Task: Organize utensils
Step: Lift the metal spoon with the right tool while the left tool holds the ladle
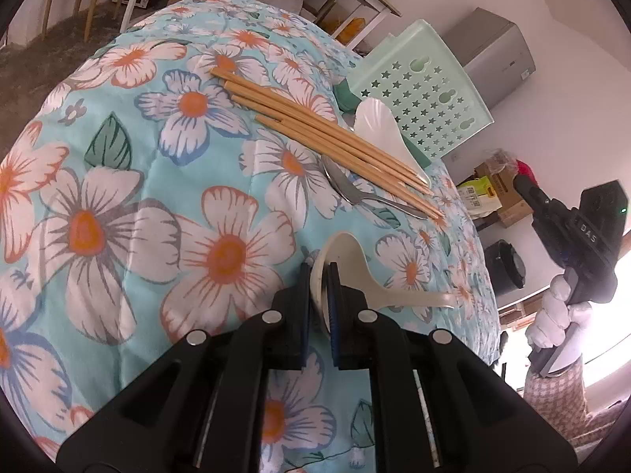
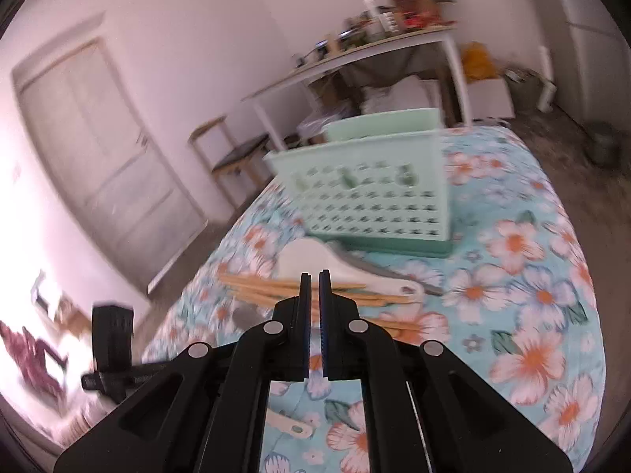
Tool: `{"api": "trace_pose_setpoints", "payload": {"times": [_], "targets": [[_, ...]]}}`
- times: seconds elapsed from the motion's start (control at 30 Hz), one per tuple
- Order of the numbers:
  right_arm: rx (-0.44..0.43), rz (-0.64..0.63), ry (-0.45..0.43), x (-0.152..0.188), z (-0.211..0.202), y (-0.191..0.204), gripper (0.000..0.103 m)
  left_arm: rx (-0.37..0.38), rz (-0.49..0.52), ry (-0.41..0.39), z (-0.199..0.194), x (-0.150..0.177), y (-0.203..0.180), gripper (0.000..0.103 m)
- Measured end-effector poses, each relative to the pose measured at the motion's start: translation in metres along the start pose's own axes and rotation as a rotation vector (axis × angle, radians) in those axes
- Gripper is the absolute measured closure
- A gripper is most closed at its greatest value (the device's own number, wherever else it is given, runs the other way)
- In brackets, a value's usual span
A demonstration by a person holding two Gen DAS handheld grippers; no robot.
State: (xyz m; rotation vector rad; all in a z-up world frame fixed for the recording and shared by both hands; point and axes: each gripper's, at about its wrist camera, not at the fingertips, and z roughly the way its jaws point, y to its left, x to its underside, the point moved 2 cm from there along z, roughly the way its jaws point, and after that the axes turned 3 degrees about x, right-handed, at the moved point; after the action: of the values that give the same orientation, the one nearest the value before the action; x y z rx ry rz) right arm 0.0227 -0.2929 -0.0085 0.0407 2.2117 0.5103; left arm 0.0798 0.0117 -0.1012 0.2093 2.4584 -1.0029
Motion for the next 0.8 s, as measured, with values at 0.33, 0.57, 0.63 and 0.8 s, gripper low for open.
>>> {"api": "trace_pose_setpoints", "payload": {"times": [0.33, 0.57, 0.63, 0.8], "targets": [[-0.076, -0.475, 0.262, 0.023, 0.084, 0.081, 0.074, -0.015, 0.017, -0.018, -0.001, 0.001, -0.001, 0.094], [-0.115, -0.695, 0.434, 0.043, 0.139, 0.104, 0.074, 0.011, 0.05, -0.038, -0.001, 0.004, 0.001, 0.093], [-0.12, -0.726, 0.472, 0.047, 0.152, 0.106, 0.072, 0.02, 0.052, -0.041, -0.002, 0.004, 0.003, 0.093], [-0.137, -0.743, 0.478, 0.046, 0.166, 0.112, 0.069, 0.038, 0.05, -0.046, -0.002, 0.005, 0.005, 0.093]]}}
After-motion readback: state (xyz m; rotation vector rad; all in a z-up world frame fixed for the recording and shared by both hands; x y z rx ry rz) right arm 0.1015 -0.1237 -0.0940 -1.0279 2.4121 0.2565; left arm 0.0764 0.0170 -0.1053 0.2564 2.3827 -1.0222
